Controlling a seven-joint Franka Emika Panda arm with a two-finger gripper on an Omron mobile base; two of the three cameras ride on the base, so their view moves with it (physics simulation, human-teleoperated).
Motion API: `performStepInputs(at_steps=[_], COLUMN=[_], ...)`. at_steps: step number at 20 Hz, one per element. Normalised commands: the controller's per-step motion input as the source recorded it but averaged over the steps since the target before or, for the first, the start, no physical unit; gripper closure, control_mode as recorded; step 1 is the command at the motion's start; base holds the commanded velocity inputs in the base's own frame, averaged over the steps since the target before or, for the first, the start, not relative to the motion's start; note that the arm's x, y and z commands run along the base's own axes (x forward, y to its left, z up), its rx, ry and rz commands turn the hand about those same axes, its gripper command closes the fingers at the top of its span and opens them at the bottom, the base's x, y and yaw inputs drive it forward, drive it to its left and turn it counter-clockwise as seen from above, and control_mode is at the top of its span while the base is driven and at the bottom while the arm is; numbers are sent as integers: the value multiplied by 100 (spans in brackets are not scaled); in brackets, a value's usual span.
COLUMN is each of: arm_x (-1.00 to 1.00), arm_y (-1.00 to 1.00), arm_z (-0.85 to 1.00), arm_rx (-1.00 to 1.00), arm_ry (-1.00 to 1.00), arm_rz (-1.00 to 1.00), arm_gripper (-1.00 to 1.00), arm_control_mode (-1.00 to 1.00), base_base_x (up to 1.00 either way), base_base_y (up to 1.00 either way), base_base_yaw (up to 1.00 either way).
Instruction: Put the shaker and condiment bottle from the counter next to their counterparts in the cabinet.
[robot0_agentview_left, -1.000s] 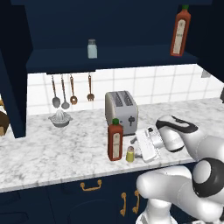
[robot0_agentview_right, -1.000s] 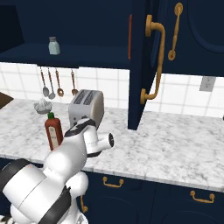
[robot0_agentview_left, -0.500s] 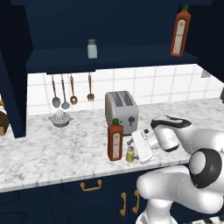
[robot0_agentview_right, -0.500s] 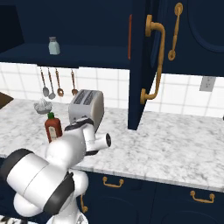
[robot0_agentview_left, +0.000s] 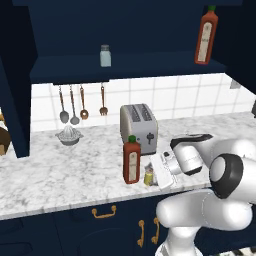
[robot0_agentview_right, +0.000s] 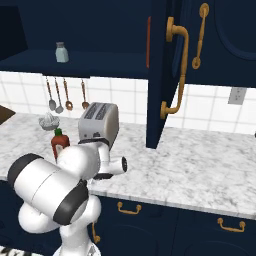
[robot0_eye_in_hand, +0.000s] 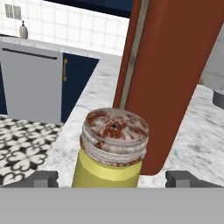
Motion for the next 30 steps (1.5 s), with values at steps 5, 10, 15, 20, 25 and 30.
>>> performStepInputs(at_steps=[5,10,15,20,25,30], arm_x=[0,-1,-24,-75,-52,-21], arm_y=[0,4,0,1,5,0], arm_z=[-1,20,59,25,66,97], arm_rx=[0,-1,-4,-5,-1,0], arm_ry=[0,0,0,0,-2,0], arm_rz=[0,-1,-6,-4,-3,-7], arm_gripper=[100,100,100,100,100,100], arm_control_mode=[-100,-100,-100,-100,-100,-100], base_base_x=[0,0,0,0,0,0], base_base_y=[0,0,0,0,0,0], base_base_yaw=[0,0,0,0,0,0])
